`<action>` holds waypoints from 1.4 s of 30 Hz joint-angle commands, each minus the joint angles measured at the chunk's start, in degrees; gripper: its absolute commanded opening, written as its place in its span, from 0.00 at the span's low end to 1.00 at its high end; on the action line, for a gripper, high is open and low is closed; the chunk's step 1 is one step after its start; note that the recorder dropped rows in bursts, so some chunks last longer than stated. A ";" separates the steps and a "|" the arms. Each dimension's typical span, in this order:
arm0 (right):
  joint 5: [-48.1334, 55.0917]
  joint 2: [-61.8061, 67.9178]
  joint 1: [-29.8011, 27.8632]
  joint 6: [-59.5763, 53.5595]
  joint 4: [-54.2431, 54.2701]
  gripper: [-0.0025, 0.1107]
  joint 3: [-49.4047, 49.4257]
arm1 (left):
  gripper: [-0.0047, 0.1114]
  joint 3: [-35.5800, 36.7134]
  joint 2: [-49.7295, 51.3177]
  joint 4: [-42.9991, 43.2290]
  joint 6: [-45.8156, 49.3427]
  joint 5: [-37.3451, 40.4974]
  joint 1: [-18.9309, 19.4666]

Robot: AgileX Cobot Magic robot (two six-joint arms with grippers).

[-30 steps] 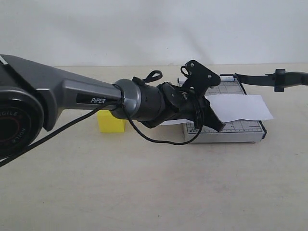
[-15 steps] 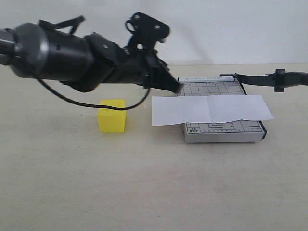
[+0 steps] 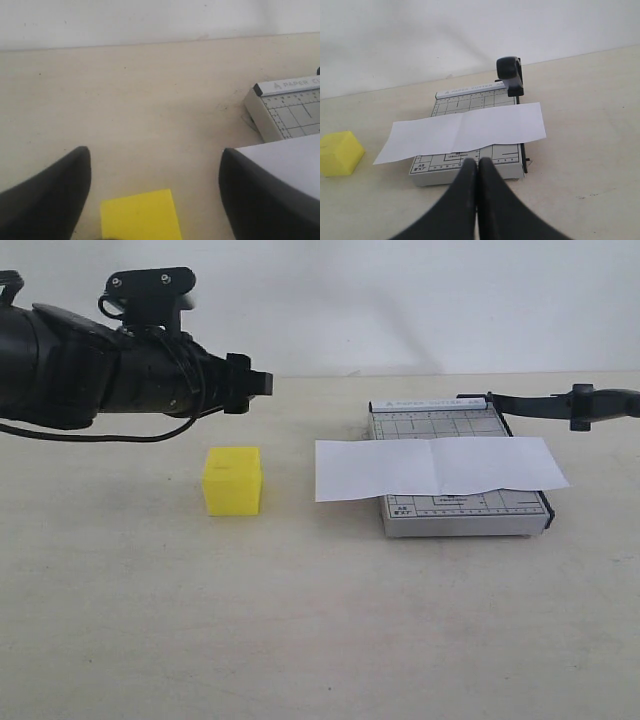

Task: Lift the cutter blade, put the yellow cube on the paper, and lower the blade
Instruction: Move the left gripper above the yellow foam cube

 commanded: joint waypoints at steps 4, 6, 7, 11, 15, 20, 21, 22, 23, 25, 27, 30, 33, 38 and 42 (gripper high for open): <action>-0.48 -0.15 0.14 -0.24 -0.16 0.02 0.21 | 0.63 0.73 0.17 -4.10 -0.09 0.04 0.21; -0.48 -0.15 0.14 -0.24 -0.16 0.02 0.21 | 0.63 0.73 0.17 -4.10 -0.09 0.55 0.21; -0.48 -0.15 0.14 -0.24 -0.16 0.02 0.21 | 0.63 0.73 0.17 -4.10 -0.09 0.69 0.21; -0.48 -0.15 0.14 -0.24 -0.16 0.02 0.21 | 0.63 0.73 0.17 -4.10 1.42 2.42 0.21; -0.48 -0.15 0.14 -0.24 -0.16 0.02 0.21 | 0.66 0.73 0.17 -4.10 1.41 3.07 0.21; -0.48 -0.15 0.14 -0.24 -0.16 0.02 0.21 | 0.81 0.73 0.17 -4.10 0.57 2.89 0.21; -0.48 -0.15 0.14 -0.24 -0.16 0.02 0.21 | 0.83 0.73 0.17 -4.22 0.30 2.89 0.21; -0.48 -0.15 0.14 -0.24 -0.16 0.02 0.21 | 0.84 0.82 0.20 -4.84 0.30 2.89 0.21; -0.48 -0.15 0.14 -0.24 -0.16 0.02 0.21 | 0.84 0.93 0.31 -5.46 0.40 2.89 0.21; -0.48 -0.15 0.14 -0.24 -0.16 0.02 0.21 | 0.84 1.59 0.69 -6.70 0.40 2.89 0.21; -0.48 -0.15 0.14 -0.24 -0.16 0.02 0.21 | 0.84 2.21 1.53 -7.34 0.40 2.79 0.21; -0.48 -0.15 0.14 -0.24 -0.16 0.02 0.21 | 0.84 3.15 2.94 -7.96 0.40 2.72 0.21; -0.48 -0.15 0.14 -0.24 -0.16 0.02 0.21 | 0.84 3.47 4.62 -7.96 0.40 2.72 0.21; -0.48 -0.15 0.14 -0.24 -0.16 0.02 0.21 | 0.84 3.47 6.65 -8.06 0.40 2.83 0.21; -0.48 -0.15 0.14 -0.24 -0.16 0.02 0.21 | 0.84 3.47 7.92 -7.94 0.55 2.83 0.21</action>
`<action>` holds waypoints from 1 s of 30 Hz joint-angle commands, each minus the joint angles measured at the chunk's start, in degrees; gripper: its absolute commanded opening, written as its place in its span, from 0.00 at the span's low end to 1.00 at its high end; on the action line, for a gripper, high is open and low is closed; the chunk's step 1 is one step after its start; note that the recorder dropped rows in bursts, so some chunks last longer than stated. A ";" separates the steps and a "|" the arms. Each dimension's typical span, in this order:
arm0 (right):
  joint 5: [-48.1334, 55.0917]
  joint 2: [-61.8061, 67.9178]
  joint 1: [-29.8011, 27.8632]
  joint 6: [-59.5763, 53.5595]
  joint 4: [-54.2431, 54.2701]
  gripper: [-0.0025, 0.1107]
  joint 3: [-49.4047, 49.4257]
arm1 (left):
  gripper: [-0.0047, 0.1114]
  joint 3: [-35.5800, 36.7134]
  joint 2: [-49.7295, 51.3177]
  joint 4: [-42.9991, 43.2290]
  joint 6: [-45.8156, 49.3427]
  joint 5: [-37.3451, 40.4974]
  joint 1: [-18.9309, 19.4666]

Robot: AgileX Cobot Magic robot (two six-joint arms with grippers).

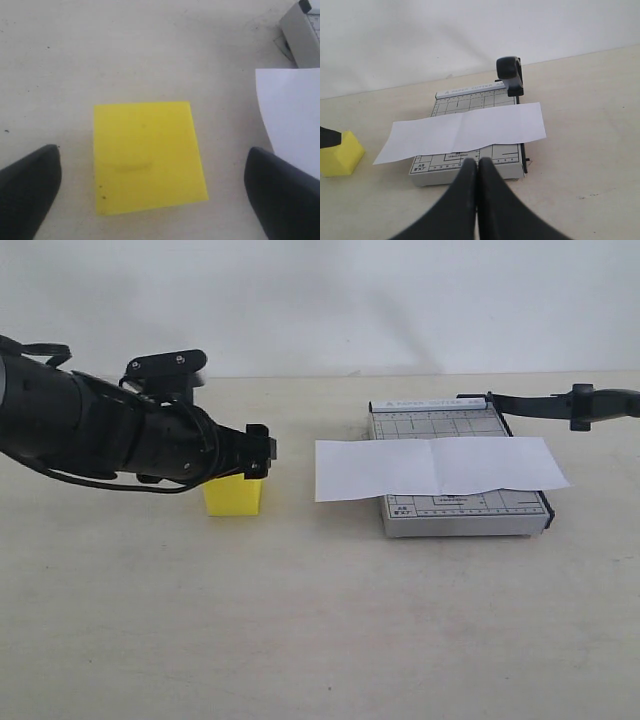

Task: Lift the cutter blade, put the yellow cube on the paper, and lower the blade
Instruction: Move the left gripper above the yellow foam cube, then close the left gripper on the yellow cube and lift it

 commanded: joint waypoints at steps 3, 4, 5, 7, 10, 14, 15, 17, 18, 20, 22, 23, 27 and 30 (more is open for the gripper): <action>-0.48 -0.15 0.14 -0.24 -0.16 0.02 0.21 | 0.84 -0.26 1.98 0.57 0.51 0.29 0.21; -0.48 -0.15 0.14 -0.24 -0.16 0.02 0.21 | 0.84 -0.55 2.29 1.15 0.63 0.29 0.21; -0.48 -0.15 0.14 -0.24 -0.16 0.02 0.21 | 0.84 -0.96 2.33 1.49 0.63 0.29 0.21; -0.48 -0.15 0.14 -0.24 -0.16 0.02 0.21 | 0.84 -1.51 2.46 2.61 0.63 0.29 0.21; -0.48 -0.15 0.14 -0.24 -0.16 0.02 0.21 | 0.84 -2.33 2.46 6.89 0.63 0.17 0.21; -0.48 -0.15 0.14 -0.24 -0.16 0.02 0.21 | 0.84 -3.53 2.46 10.55 0.63 0.28 0.10; -0.48 -0.15 0.14 -0.24 -0.16 0.02 0.21 | 0.84 -3.66 2.46 10.55 0.63 0.52 0.10; -0.48 -0.15 0.14 -0.24 -0.16 0.02 0.21 | 0.84 -3.66 2.46 10.08 0.63 0.63 0.10; -0.48 -0.15 0.14 -0.24 -0.16 0.02 0.21 | 0.84 -3.66 2.63 9.91 0.63 0.63 0.10; -0.48 -0.15 0.14 -0.24 -0.16 0.02 0.21 | 0.84 -3.66 2.97 9.91 0.63 0.63 0.10; -0.48 -0.15 0.14 -0.24 -0.16 0.02 0.21 | 0.84 -3.66 3.56 9.91 0.63 0.63 0.10; -0.48 -0.15 0.14 -0.24 -0.16 0.02 0.21 | 0.84 -3.66 3.84 9.91 0.63 0.63 0.10; -0.48 -0.15 0.14 -0.24 -0.16 0.02 0.21 | 0.84 -3.66 5.14 9.81 0.63 0.29 0.10; -0.48 -0.15 0.14 -0.24 -0.16 0.02 0.21 | 0.84 -3.66 5.14 9.81 0.63 -0.90 0.10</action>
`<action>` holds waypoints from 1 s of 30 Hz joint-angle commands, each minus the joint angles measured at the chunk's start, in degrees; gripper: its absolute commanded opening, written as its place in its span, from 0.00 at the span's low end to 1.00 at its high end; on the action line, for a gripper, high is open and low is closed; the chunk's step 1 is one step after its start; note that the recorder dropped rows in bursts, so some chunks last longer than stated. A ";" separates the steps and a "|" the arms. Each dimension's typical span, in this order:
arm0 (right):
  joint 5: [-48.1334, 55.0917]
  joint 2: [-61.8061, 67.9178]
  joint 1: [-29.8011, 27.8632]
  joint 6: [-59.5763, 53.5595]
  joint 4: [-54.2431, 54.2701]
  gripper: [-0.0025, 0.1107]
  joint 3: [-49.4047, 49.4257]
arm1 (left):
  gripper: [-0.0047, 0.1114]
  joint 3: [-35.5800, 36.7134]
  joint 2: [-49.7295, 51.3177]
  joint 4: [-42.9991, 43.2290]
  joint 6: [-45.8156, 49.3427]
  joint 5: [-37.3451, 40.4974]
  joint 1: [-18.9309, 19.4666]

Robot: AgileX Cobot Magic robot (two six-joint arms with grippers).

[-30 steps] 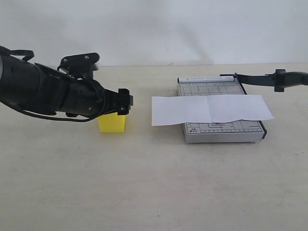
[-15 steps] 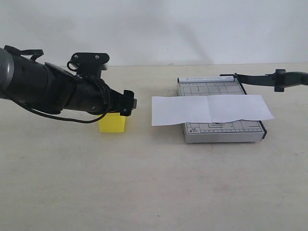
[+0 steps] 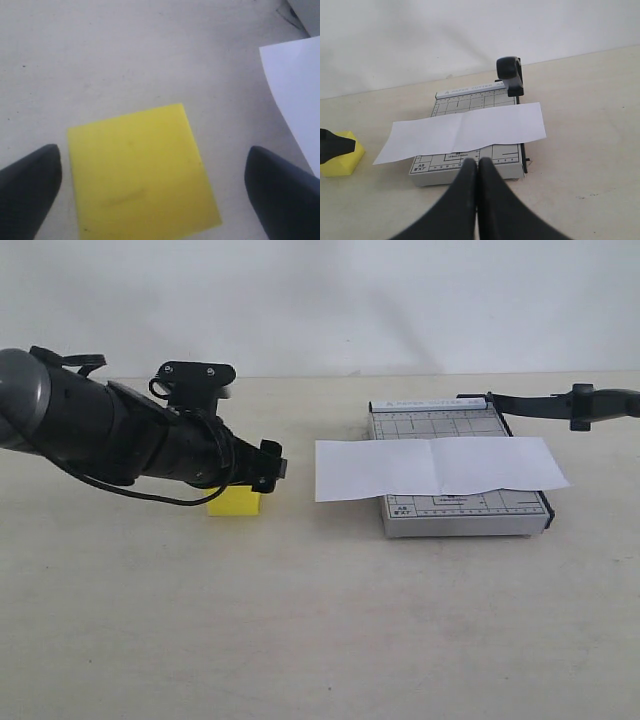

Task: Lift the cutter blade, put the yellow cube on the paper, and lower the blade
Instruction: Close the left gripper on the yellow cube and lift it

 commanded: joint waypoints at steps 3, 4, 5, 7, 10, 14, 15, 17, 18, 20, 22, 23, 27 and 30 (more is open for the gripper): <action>-0.48 -0.15 0.14 -0.24 -0.16 0.02 0.21 | 0.84 -0.17 0.21 0.08 0.18 -1.97 0.10; -0.48 -0.15 0.14 -0.24 -0.16 0.02 0.21 | 0.84 -0.17 0.65 0.08 0.18 -2.16 0.10; -0.48 -0.15 0.14 -0.24 -0.16 0.02 0.21 | 0.84 -0.17 0.75 0.08 0.18 -2.16 0.10; -0.48 -0.15 0.14 -0.24 -0.16 0.02 0.21 | 0.84 -0.17 1.42 0.08 0.18 -2.16 0.10; -0.60 -0.15 0.14 -0.24 -0.16 0.02 0.21 | 0.83 -0.17 1.58 0.08 -3.85 -0.89 0.10; -0.60 -0.15 0.14 -0.24 -0.16 0.02 0.21 | 0.72 -0.17 2.08 0.08 -5.19 -0.65 0.10; -0.60 -0.15 0.14 -0.24 -0.16 0.02 0.21 | 0.66 -0.17 2.19 0.08 -5.19 -0.38 0.10; -0.60 -0.15 0.14 -0.24 -0.16 0.02 0.21 | 0.47 -0.17 2.19 -0.06 -5.19 0.78 0.10; -0.60 -0.15 0.14 -0.24 -0.16 0.02 0.21 | 0.39 -0.17 2.19 -0.06 -5.19 1.68 0.10; -0.60 -0.15 0.14 -0.24 -0.16 0.02 0.21 | 0.17 -0.17 1.94 -0.06 -5.19 3.81 0.10; -0.60 -0.15 0.14 -0.24 -0.16 0.02 0.21 | 0.08 -0.17 1.70 0.18 -5.03 5.30 0.10; -0.60 -0.15 0.14 -0.24 -0.16 0.02 0.21 | 0.08 -0.29 1.42 0.17 -5.03 6.23 0.10; -0.60 -0.15 0.14 -0.24 -0.16 0.02 0.21 | 0.08 -0.40 -0.12 0.17 -5.03 7.78 0.10; -0.60 -0.15 0.14 -0.24 -0.16 0.02 0.21 | 0.08 -0.40 -2.15 0.69 -5.03 8.58 -0.14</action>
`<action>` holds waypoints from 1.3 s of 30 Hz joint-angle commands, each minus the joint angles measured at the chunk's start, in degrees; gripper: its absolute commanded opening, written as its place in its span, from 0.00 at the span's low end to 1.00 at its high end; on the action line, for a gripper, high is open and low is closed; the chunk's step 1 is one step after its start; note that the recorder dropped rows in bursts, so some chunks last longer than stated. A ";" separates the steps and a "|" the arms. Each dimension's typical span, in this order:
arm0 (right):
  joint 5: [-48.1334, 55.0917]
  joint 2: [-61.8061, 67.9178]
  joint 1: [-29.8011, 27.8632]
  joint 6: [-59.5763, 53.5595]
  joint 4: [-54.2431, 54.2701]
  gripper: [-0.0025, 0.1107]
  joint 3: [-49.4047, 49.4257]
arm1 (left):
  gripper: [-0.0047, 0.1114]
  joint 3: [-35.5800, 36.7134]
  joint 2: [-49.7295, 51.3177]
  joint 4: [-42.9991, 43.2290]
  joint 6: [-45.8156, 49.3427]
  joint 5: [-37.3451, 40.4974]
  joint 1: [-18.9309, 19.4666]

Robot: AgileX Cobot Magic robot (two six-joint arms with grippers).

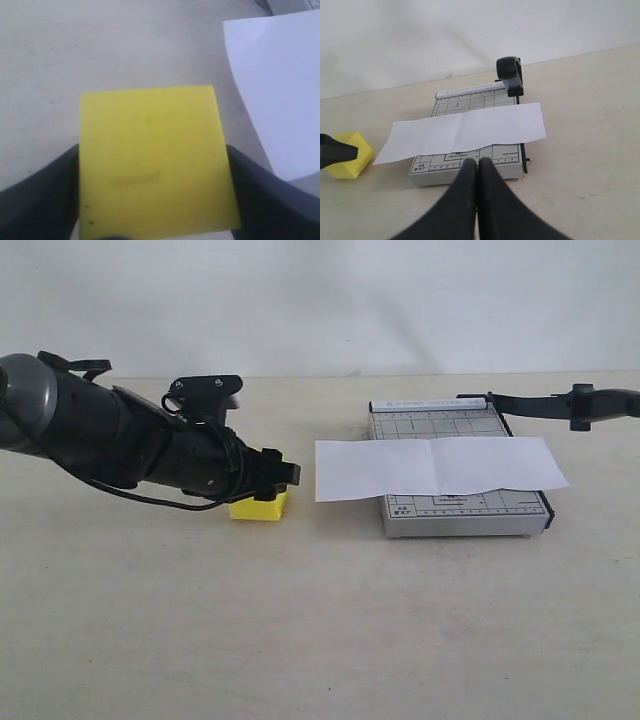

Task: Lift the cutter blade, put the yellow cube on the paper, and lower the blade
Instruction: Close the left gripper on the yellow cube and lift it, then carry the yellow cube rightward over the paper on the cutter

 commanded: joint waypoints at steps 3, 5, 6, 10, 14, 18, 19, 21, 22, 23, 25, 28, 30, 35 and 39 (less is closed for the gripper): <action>-0.60 -0.15 0.14 -0.24 -0.16 0.02 0.21 | 0.08 -0.67 -5.14 4.55 -0.54 1.74 -1.49; -0.60 -0.15 0.14 -0.24 -0.16 0.02 0.21 | 0.08 -1.66 -6.63 8.55 -0.54 1.84 -3.20; -0.60 -0.15 0.14 -0.24 -0.16 0.02 0.21 | 0.08 -2.29 -6.99 10.30 -0.54 1.84 -4.02; -0.60 -0.15 0.14 -0.24 -0.16 0.02 0.21 | 0.08 -5.66 -7.43 12.16 -0.89 1.84 -8.13; -0.60 -0.15 0.14 -0.24 -0.16 0.02 0.21 | 0.08 -9.56 -6.83 12.16 -2.31 1.96 -11.31; -0.60 -0.15 0.14 -0.24 -0.16 0.02 0.21 | 0.08 -13.25 -5.49 12.16 -3.86 2.31 -13.39; -0.60 -0.15 0.14 -0.24 -0.16 0.02 0.21 | 0.08 -14.00 -5.11 12.16 -4.55 2.74 -13.76; -0.60 -0.15 0.14 -0.24 -0.16 0.02 0.21 | 0.08 -15.85 -3.67 12.16 -6.27 3.60 -14.13; -0.60 -0.15 0.14 -0.24 -0.16 0.02 0.21 | 0.08 -16.53 -2.84 12.16 -6.68 4.06 -14.43; -0.60 -0.15 0.14 -0.24 -0.16 0.02 0.21 | 0.08 -17.32 -2.06 12.16 -7.00 4.39 -14.59; -0.60 -0.15 0.14 -0.24 -0.16 0.02 0.21 | 0.08 -18.68 -0.69 12.16 -7.00 4.49 -15.20; -0.60 -0.15 0.14 -0.24 -0.16 0.02 0.21 | 0.08 -20.23 1.32 12.32 -7.00 4.49 -15.41; -0.60 -0.15 0.14 -0.24 -0.16 0.02 0.21 | 0.08 -21.18 2.61 12.32 -7.00 4.49 -15.41; -0.60 -0.15 0.14 -0.24 -0.16 0.02 0.21 | 0.08 -23.30 4.84 13.70 -7.00 4.10 -15.41; -0.60 -0.15 0.14 -0.24 -0.16 0.02 0.21 | 0.08 -25.40 6.82 14.13 -7.00 3.83 -15.41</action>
